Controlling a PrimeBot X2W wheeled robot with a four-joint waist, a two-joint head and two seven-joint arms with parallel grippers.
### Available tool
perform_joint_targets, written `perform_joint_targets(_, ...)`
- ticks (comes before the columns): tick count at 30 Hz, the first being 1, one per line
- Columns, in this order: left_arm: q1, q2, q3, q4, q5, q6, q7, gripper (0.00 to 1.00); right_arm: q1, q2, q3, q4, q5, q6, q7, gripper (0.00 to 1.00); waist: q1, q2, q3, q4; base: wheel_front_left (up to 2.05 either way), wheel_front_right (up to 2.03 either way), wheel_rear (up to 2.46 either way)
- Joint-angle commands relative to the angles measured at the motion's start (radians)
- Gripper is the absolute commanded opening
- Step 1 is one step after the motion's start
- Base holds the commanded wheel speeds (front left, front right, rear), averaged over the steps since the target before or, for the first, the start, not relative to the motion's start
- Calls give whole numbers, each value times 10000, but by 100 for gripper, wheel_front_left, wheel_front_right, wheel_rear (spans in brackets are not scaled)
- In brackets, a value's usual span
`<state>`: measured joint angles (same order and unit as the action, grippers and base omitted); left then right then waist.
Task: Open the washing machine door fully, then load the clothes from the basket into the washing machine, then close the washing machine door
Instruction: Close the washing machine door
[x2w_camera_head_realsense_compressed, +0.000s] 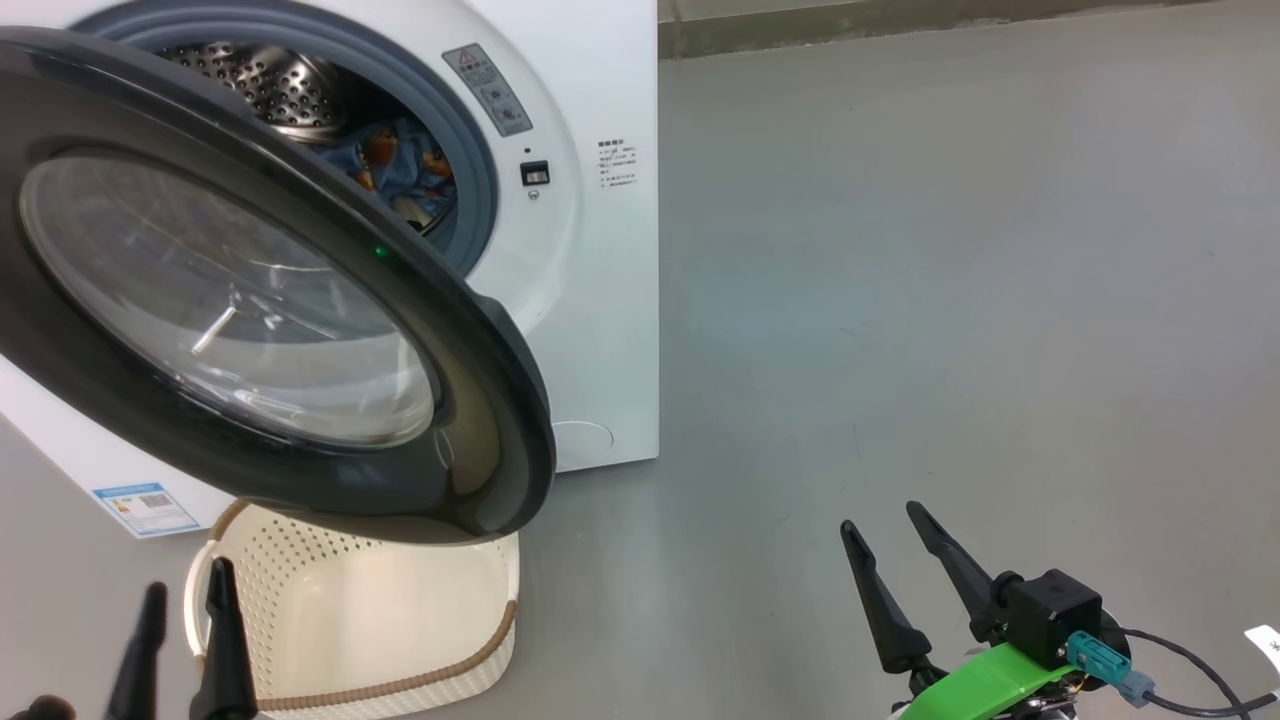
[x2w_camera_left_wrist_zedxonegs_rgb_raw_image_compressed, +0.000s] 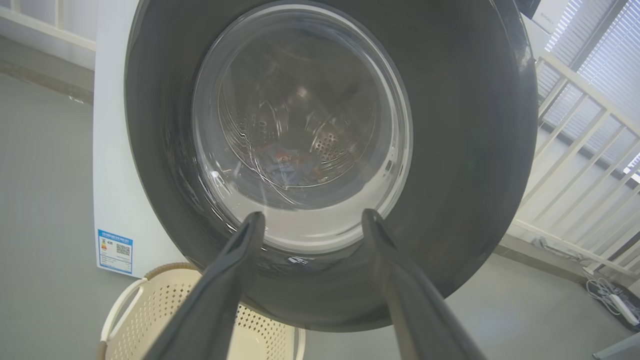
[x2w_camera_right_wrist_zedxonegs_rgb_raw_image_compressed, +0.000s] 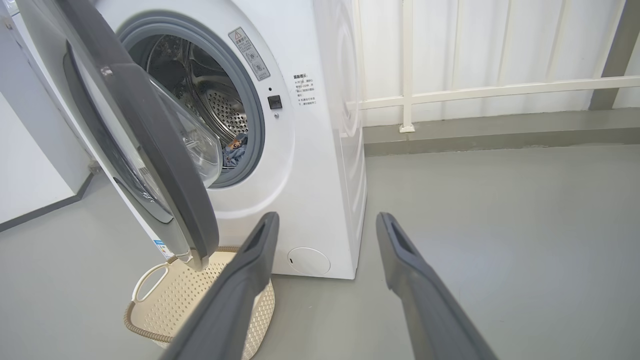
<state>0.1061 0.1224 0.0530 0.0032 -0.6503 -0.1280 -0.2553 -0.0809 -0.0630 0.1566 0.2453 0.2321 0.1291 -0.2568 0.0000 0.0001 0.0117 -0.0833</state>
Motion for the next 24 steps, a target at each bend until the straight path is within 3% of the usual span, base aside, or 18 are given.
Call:
perform_joint_targets(1, -312, 122, 486, -299, 493, -27, -62, 100, -140, 30, 263, -270, 42, 16, -49, 100, 0, -1, 11, -4, 0, 0, 0)
perform_joint_targets(6, -122, -64, 900, -249, 2977, -21, -63, 100, -165, 33, 270, -291, 25, 16, -49, 100, 0, -1, 50, -55, 0, 0, 0)
perform_joint_targets(13, 225, -448, 1125, -235, 5139, 87, -63, 100, -191, 40, 224, -312, 9, 16, -49, 100, 0, -1, 84, -134, 0, 0, 0)
perform_joint_targets(24, 635, -701, 1104, -245, 5431, 844, -64, 100, -141, 15, 79, -391, -34, 16, -49, 100, 0, -1, -23, -171, 0, 0, 0)
